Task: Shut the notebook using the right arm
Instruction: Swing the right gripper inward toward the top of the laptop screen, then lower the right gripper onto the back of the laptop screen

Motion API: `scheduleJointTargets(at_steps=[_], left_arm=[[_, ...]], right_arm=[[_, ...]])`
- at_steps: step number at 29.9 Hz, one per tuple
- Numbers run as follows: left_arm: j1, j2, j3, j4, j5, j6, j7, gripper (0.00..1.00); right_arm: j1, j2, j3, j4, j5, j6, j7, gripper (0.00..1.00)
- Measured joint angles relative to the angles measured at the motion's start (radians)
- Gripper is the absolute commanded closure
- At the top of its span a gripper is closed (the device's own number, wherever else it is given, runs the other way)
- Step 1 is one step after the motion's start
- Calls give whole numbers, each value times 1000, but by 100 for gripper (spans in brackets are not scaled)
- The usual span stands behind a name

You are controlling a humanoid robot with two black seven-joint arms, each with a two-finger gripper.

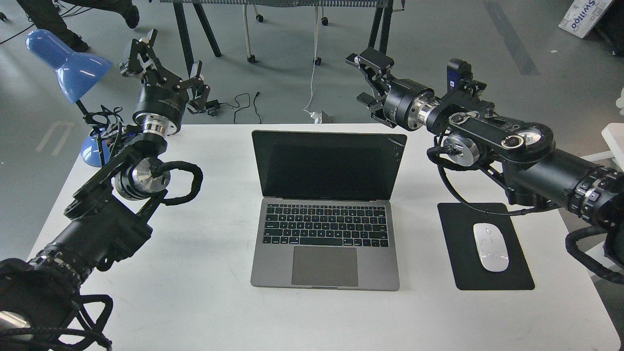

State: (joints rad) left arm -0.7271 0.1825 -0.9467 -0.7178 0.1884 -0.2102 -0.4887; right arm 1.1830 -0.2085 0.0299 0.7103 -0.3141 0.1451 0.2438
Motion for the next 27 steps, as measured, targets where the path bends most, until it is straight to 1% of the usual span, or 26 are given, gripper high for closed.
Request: scheduleJointTargets(at_steps=[14,17,23,27], left_arm=[[0,0,-1,0,-1,0,0,0],[0,0,-1,0,-2,0,0,0],[0,0,-1,0,-2,0,0,0],[0,0,-1,0,-2,0,0,0]], right_arm=[[18,-3,-62,30,-6,74,0,0],[23,-6,-74,50,-7,92,0,0],[28,-49,-80,120,-9,136,-1,0],[29,-74,-81,161,-53,157,-1,0]])
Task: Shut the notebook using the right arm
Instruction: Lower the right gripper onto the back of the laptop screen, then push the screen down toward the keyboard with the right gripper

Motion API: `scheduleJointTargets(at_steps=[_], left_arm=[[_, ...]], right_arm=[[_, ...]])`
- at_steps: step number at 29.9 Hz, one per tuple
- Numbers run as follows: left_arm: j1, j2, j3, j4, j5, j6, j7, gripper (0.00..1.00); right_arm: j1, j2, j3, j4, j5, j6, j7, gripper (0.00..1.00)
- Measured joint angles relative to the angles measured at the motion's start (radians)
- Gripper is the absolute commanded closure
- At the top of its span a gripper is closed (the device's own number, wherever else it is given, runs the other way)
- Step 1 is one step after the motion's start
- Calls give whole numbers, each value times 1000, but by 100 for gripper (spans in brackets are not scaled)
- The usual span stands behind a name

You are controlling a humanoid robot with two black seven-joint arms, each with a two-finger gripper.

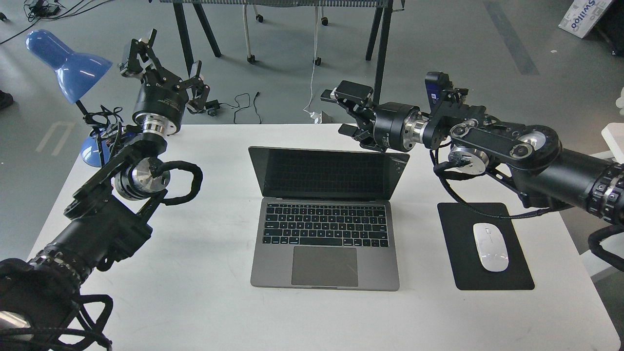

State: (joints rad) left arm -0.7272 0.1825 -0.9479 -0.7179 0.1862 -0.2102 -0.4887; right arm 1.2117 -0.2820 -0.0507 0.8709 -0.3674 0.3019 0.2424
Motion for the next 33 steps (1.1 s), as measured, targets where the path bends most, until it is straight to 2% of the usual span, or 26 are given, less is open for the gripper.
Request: scheduleJointTargets(at_steps=[33], left_arm=[[0,0,0,2,-1,0,0,0]], right_arm=[[-37,-10,-184,255,-77,23,0,0]])
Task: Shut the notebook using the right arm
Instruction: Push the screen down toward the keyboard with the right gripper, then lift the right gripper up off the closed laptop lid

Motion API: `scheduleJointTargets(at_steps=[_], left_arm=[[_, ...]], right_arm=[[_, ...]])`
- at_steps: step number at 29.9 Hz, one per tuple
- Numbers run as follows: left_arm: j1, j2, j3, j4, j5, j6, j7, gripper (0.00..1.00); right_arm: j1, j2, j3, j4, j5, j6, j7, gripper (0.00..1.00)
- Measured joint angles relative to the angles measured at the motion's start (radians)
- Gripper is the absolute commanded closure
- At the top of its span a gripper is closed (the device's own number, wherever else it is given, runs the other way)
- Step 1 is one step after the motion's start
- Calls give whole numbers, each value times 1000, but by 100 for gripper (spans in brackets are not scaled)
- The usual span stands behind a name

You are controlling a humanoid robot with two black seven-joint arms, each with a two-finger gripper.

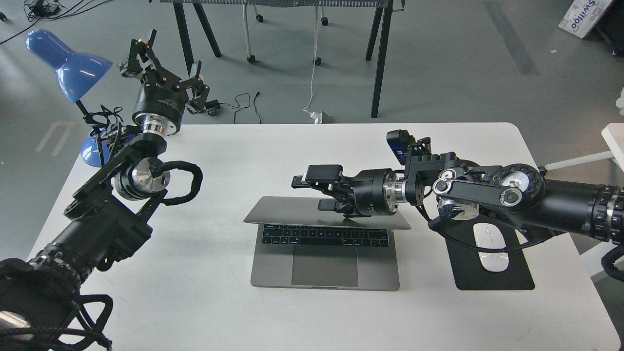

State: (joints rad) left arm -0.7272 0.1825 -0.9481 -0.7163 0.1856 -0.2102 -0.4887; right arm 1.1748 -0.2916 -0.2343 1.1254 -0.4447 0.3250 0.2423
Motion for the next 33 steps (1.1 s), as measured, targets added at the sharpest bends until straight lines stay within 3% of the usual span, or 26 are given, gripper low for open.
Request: scheduleJointTargets(at_steps=[33], left_arm=[[0,0,0,0,0,0,0,0]], right_arm=[[-90,14,-113,-6,-80,-8,-50,0]])
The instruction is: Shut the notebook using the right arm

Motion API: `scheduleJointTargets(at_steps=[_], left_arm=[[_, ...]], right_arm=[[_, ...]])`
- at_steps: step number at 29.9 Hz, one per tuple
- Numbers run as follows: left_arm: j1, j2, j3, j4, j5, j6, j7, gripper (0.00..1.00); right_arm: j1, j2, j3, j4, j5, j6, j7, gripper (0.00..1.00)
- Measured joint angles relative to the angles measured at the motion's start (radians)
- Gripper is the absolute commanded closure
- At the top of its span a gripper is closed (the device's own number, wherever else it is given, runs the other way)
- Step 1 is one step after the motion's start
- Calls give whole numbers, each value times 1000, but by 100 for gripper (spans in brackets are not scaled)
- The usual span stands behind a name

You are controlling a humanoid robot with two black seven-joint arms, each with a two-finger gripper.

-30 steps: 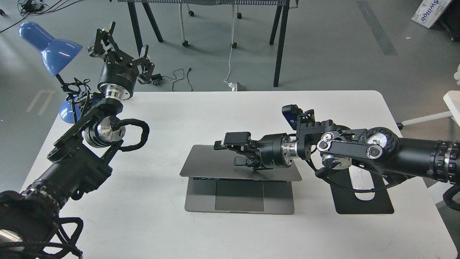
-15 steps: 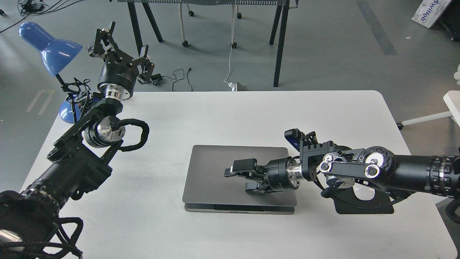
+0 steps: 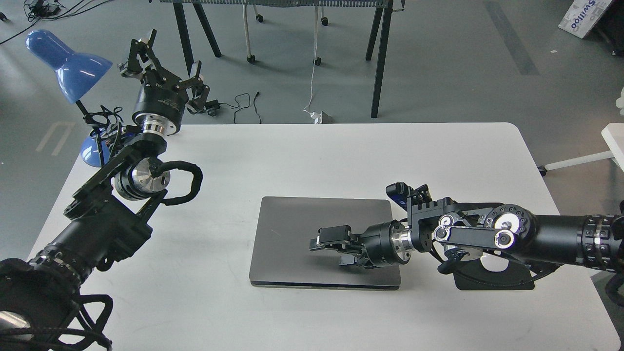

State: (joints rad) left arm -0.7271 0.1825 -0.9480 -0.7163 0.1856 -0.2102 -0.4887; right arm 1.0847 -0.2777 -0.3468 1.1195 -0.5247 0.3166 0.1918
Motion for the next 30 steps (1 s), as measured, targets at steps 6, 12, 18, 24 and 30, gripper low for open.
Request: scheduleJointTargets(at_steps=[6,12,18,24,30], left_arm=[[0,0,0,0,0,0,0,0],[0,0,0,0,0,0,0,0],[0,0,0,0,0,0,0,0],[0,0,0,0,0,0,0,0],[0,0,0,0,0,0,0,0]], right_arm=[[0,9,-36,-6,-20,-11,-1,0],[2,21,-39,-24,-28,-22,-15,0],[26,21,32,-25,-21,-20,-16,0],[41,2,219,-31,-17,-17,-16,0],[23,-18,504,-103,-12,-69,-16,0]])
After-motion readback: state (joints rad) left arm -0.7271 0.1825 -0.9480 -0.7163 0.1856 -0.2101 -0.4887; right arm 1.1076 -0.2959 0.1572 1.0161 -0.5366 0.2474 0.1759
